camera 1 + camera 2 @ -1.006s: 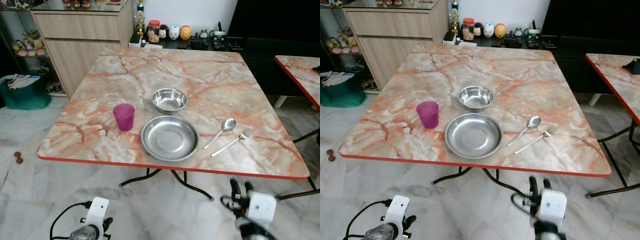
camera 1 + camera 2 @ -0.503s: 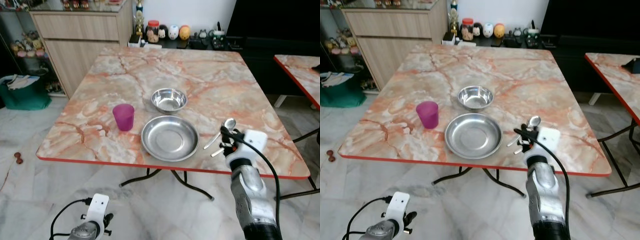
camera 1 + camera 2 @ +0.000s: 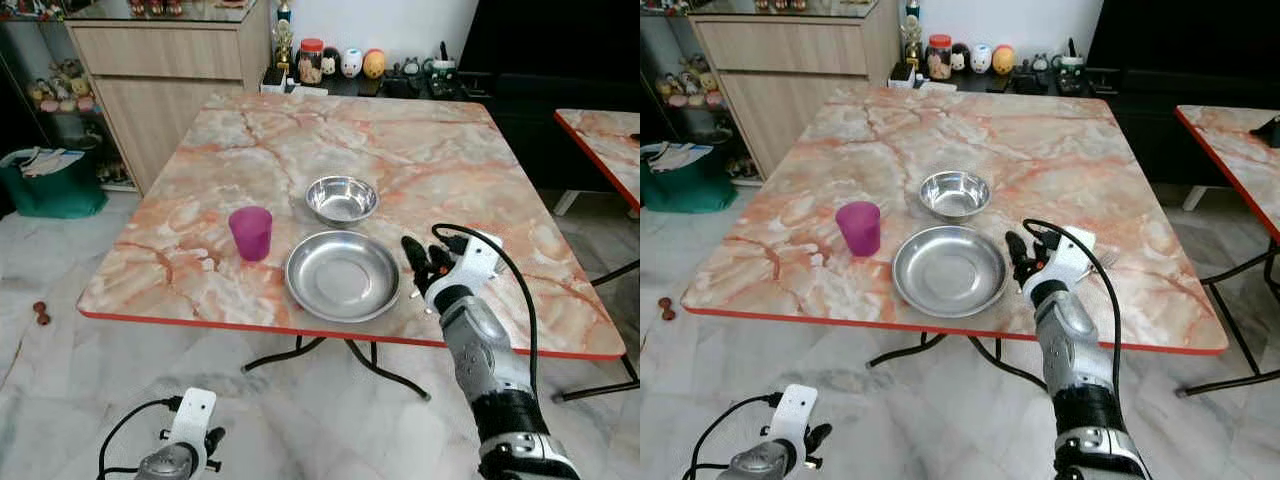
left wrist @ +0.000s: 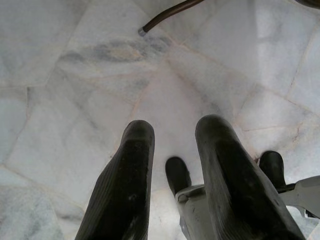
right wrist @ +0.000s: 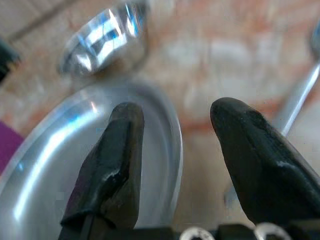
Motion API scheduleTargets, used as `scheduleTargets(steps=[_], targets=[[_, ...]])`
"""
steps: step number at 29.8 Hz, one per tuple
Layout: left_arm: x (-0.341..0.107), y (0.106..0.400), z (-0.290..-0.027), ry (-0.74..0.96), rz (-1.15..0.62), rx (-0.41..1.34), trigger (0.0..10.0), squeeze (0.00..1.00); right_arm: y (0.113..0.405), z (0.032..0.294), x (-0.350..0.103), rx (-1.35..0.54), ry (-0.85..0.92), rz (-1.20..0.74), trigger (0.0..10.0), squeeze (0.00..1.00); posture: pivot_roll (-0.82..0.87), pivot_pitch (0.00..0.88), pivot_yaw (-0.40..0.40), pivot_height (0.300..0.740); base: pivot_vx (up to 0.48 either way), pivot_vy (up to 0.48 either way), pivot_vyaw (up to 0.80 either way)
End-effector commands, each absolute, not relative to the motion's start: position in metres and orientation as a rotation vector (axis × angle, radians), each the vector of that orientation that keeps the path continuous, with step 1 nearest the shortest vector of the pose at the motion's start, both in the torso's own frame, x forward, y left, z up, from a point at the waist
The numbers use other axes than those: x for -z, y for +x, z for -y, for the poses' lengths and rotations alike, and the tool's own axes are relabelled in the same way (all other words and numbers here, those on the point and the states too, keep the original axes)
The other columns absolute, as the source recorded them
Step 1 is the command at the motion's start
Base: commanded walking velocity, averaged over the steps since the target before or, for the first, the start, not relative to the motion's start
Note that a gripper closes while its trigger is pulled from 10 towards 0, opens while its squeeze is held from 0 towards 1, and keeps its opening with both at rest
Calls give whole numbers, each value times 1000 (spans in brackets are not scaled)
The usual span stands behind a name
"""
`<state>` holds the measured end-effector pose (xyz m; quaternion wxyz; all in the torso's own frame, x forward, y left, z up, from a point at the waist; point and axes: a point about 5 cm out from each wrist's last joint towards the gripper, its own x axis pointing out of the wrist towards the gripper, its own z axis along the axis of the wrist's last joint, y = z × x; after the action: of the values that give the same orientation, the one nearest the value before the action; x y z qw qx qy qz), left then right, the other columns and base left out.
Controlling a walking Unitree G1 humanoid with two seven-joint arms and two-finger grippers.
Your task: Setting the table
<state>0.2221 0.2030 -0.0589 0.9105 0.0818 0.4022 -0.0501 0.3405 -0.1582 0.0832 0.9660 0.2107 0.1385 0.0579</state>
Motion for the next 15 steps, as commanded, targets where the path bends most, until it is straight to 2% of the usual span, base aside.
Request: scheduleTargets(steps=[1,2,3,4,5,7,8,9,10,15], targets=[[63,215,-206,166,-869,102,10000,0,340,160,-81,-111,447,-292,10000,0,12,0,-39,740,0,0,0],[63,214,-207,168,-873,105,10000,0,340,160,-81,-121,485,-296,10000,67,12,0,-39,740,0,0,0],[64,213,-209,169,-875,105,10000,0,340,160,-81,-126,499,-296,10000,953,12,0,-39,740,0,0,0],[64,213,-209,170,-877,105,10000,0,340,160,-81,-129,508,-295,10000,953,12,0,-39,740,0,0,0],[64,212,-211,170,-879,104,10000,0,341,160,-81,-132,505,-296,10000,1000,12,0,-39,740,0,0,0],[64,211,-212,171,-881,104,10000,0,341,160,-81,-131,496,-297,10000,1000,12,0,-39,740,0,0,0],[64,210,-213,172,-883,102,10000,0,343,160,-83,-132,494,-294,10000,298,13,0,-40,740,0,0,0],[64,210,-213,173,-884,101,10000,0,343,159,-83,-135,494,-293,10000,298,13,0,-40,740,0,0,0],[65,209,-214,173,-885,100,10000,0,344,158,-84,-145,502,-293,10000,0,13,0,-40,740,0,0,0],[65,209,-215,174,-887,97,10000,0,346,154,-84,-162,498,-302,10000,0,19,0,-44,740,0,0,0]])
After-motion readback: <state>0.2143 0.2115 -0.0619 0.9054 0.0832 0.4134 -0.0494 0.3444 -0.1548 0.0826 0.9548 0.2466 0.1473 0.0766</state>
